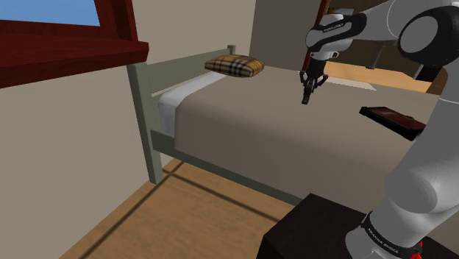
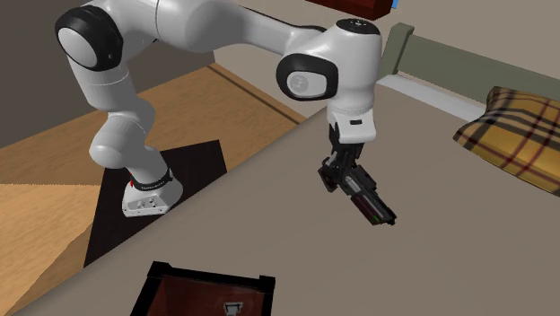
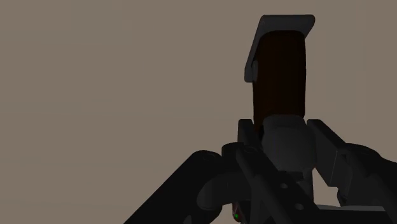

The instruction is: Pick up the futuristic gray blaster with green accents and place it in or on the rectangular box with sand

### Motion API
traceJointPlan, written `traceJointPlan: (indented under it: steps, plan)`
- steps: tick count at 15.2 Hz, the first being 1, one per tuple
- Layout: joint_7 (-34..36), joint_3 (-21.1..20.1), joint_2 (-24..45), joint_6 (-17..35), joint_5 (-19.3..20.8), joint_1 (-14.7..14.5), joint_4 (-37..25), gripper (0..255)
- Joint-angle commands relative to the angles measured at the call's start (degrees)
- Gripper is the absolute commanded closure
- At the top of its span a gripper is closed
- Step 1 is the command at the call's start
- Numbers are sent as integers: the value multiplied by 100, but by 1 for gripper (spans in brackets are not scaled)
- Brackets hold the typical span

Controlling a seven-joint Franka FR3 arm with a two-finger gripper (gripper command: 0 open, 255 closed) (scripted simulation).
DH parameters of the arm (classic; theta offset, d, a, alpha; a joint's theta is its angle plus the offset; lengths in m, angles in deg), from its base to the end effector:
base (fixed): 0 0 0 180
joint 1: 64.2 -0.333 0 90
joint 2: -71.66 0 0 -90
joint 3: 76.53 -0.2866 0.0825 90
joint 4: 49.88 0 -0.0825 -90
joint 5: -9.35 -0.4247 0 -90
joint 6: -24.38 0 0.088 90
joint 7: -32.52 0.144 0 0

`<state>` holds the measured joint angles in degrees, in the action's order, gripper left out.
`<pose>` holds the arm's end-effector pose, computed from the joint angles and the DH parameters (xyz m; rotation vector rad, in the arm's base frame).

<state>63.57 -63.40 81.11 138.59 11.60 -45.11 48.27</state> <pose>0.5608 -0.3515 0.4224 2.6216 -1.5805 0.1819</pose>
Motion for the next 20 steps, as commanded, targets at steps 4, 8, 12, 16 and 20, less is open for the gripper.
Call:
traceJointPlan:
  steps: [4, 8, 12, 16, 20]
  plan:
    - [-16, 2, -29, -339, 1, 1, -312, 255]
    - [-34, 4, -32, -646, -4, 4, -617, 255]
    - [-55, 7, -11, -960, -13, 10, -953, 255]
    - [-80, 11, 35, -1284, -29, 19, -1322, 255]
    - [-109, 16, 108, -1620, -50, 34, -1732, 255]
